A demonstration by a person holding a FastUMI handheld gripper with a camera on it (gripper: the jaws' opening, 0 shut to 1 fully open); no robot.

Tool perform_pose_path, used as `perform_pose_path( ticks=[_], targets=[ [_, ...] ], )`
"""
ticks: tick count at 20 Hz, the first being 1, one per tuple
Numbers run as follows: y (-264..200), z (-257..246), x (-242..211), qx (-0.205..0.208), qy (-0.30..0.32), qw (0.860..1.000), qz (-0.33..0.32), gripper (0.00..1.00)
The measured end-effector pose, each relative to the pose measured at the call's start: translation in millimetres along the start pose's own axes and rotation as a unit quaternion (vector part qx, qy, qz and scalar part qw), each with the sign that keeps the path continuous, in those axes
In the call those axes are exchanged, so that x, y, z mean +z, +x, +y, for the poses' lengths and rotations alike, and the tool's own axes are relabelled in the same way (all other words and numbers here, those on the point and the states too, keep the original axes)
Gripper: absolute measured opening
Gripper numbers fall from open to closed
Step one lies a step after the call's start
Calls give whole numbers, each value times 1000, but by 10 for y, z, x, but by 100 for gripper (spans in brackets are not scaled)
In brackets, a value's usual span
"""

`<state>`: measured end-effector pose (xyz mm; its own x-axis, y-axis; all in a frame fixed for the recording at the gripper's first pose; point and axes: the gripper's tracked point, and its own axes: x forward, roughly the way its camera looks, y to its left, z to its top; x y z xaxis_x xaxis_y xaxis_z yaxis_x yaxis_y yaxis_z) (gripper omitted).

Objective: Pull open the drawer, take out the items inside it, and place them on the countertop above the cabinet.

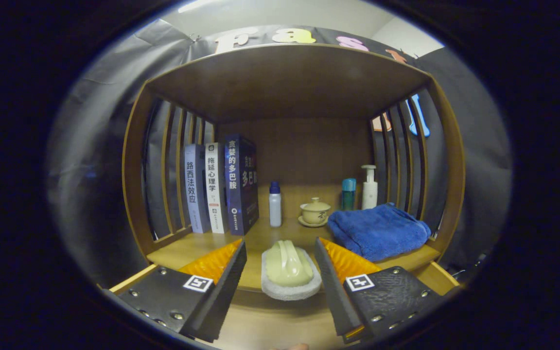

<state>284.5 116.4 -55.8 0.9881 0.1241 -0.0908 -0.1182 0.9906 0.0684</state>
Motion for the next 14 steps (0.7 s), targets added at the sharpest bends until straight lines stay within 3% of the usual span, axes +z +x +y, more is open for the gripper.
perform_pose_path(
  ticks=[7,14],
  targets=[
    [-76,-75,75,-19,0,1000,-16,85],
    [-929,157,4,-15,-17,1000,-4,85]
  ],
)
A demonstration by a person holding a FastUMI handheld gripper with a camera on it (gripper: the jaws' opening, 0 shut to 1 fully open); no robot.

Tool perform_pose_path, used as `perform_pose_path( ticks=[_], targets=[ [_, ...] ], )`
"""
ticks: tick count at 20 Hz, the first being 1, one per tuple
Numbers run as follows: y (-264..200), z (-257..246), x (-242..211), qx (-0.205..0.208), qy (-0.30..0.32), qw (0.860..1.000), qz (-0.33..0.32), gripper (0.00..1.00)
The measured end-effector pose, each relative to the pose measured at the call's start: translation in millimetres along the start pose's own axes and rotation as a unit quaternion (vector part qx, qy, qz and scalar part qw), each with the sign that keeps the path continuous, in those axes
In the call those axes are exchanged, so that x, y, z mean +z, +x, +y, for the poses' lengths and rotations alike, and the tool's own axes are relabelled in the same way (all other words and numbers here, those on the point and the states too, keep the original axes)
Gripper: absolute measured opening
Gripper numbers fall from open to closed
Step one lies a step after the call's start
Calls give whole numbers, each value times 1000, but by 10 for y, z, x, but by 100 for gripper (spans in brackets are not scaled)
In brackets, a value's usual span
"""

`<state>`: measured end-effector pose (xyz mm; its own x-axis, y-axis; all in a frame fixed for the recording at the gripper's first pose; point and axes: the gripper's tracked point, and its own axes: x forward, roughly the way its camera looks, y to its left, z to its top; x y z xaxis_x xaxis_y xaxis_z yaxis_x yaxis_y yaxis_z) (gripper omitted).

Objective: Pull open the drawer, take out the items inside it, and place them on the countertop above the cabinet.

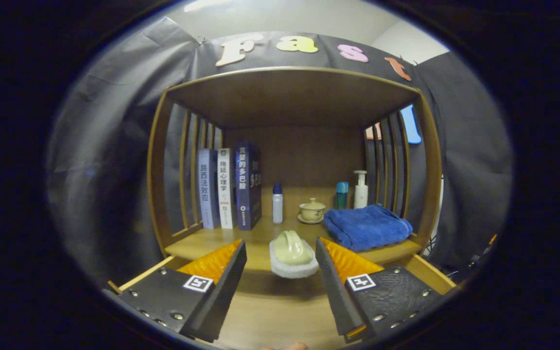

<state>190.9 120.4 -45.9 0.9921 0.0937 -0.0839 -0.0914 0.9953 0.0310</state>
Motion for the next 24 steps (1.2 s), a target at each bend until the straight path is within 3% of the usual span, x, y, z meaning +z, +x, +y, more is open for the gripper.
perform_pose_path(
  ticks=[6,10,16,24],
  targets=[
    [-956,-129,-347,-36,2,999,17,85],
    [-1212,-199,-742,-44,-7,997,57,85],
    [-1107,-220,-1182,-39,-15,993,112,85],
    [-1037,-322,-1099,-25,-10,992,125,88]
  ],
)
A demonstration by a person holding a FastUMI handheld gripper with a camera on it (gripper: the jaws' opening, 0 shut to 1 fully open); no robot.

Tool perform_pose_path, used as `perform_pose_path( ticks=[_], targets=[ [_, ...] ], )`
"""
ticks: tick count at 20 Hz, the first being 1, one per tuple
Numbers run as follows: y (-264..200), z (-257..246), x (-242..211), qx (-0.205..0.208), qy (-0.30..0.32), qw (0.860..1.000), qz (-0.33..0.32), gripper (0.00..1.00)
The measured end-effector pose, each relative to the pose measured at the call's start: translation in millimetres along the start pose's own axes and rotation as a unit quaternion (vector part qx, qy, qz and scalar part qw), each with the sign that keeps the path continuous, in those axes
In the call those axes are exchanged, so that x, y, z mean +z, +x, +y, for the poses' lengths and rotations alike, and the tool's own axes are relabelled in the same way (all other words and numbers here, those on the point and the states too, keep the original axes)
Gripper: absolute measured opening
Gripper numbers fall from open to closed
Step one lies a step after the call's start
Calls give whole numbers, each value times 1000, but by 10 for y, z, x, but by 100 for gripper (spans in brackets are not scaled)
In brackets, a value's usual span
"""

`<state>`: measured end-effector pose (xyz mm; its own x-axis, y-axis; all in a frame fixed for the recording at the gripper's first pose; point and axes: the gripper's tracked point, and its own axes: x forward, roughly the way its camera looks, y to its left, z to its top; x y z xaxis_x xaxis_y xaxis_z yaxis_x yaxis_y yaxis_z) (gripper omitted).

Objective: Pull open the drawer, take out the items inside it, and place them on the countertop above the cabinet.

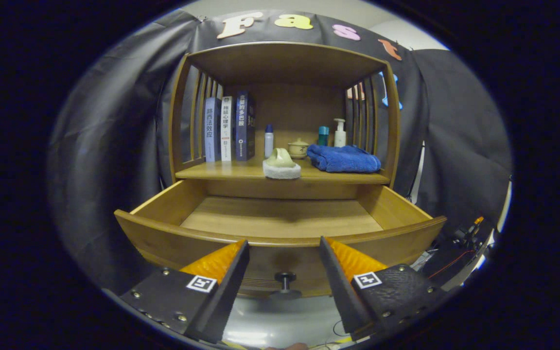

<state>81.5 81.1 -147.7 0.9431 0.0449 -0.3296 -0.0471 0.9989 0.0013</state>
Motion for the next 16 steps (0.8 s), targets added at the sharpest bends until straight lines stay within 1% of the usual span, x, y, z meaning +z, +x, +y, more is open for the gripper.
perform_pose_path(
  ticks=[6,8,11,16],
  targets=[
    [262,0,164,3,1,1000,-20,87],
    [390,29,210,-2,-11,1000,-14,88],
    [703,128,278,-7,-6,1000,-13,88],
    [978,129,350,0,3,1000,-8,87]
  ],
)
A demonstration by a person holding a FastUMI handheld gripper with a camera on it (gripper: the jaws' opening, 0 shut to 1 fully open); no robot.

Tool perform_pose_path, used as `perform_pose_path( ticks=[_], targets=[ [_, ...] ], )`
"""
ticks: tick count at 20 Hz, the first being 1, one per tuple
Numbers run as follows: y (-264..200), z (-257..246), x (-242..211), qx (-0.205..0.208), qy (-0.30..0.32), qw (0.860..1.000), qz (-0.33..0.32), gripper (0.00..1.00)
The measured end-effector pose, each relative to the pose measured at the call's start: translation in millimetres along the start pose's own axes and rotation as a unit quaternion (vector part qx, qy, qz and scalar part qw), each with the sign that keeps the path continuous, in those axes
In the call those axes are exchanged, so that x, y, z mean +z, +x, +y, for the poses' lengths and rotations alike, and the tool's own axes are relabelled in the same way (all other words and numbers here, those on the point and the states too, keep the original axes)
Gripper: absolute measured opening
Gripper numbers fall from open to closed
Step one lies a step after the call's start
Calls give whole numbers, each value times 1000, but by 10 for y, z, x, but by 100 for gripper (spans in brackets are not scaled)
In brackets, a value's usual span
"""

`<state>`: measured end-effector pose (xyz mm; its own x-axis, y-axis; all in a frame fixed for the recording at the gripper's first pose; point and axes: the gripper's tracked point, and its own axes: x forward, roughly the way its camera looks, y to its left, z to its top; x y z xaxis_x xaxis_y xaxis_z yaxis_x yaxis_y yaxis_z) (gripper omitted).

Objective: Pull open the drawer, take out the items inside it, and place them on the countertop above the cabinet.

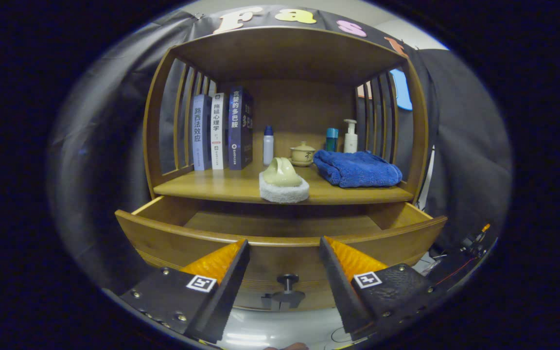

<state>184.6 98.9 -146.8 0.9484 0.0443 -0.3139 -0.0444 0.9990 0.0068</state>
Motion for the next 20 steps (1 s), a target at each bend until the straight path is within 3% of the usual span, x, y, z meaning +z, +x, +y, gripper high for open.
perform_pose_path(
  ticks=[13,20],
  targets=[
    [726,29,186,-1,1,1000,-4,87],
    [800,19,209,-4,8,1000,-6,85]
  ],
)
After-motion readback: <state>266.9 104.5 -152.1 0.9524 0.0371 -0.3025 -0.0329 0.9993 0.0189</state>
